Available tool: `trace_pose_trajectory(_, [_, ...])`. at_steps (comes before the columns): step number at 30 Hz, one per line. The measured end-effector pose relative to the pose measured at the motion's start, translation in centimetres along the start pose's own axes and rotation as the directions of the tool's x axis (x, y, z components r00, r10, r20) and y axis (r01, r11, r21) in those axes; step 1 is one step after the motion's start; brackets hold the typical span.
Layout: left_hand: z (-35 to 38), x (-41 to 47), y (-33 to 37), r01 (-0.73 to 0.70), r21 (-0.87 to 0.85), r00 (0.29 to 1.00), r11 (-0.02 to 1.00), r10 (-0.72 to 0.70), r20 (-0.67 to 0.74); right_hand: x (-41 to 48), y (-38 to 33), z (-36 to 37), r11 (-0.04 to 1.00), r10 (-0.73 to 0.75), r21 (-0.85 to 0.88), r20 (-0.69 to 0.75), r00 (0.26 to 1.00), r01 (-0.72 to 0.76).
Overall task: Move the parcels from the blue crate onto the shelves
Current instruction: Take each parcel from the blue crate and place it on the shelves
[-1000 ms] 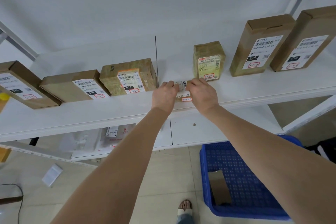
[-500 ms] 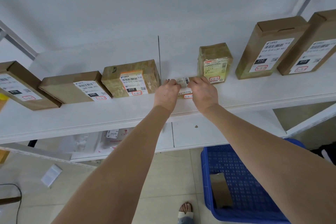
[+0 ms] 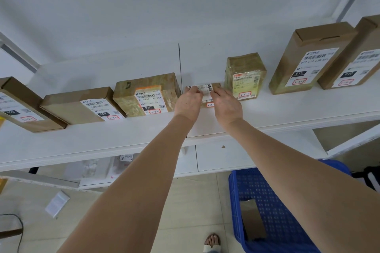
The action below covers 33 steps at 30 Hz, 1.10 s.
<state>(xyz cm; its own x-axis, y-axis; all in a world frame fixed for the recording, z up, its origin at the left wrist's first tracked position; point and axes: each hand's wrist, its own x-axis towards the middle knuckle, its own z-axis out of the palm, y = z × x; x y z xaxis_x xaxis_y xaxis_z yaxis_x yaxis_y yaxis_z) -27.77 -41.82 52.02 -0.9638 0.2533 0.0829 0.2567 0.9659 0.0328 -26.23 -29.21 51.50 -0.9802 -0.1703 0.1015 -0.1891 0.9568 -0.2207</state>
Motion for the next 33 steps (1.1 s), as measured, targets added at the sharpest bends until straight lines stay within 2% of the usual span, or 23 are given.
trace_pose_trajectory(9, [0.0, 0.9, -0.6, -0.004, -0.04, 1.0, 0.999, 0.004, 0.002, 1.1, -0.1, 0.1, 1.0, -0.013, 0.003, -0.014, 1.0, 0.013])
trace_pose_trajectory(18, [-0.9, 0.5, -0.4, 0.038, -0.071, 0.994, 0.997, -0.03, 0.102, 0.4, 0.4, -0.9, 0.998, -0.017, 0.062, 0.151, 0.988, 0.007])
trace_pose_trajectory(21, [-1.3, -0.2, -0.2, 0.061, -0.098, 0.99, 0.993, -0.047, 0.133, -1.0, 0.7, -1.6, 0.999, -0.028, 0.048, 0.133, 0.991, 0.022])
trace_pose_trajectory(23, [-1.8, -0.9, -0.1, 0.071, -0.107, 0.993, 0.992, -0.061, 0.1, -2.0, 1.3, -2.0, 1.0, -0.015, 0.026, 0.083, 0.996, 0.013])
trace_pose_trajectory(27, [-3.2, -2.2, 0.9, 0.089, -0.11, 0.994, 0.99, -0.096, -0.061, -3.6, 3.1, -3.0, 0.999, 0.033, -0.003, 0.029, 0.999, -0.033])
trace_pose_trajectory(33, [-2.8, -3.6, 6.3, -0.143, -0.084, 0.978, 0.986, 0.128, -0.162, -7.1, 6.6, -4.5, 0.997, 0.068, -0.043, -0.022, 0.997, -0.068])
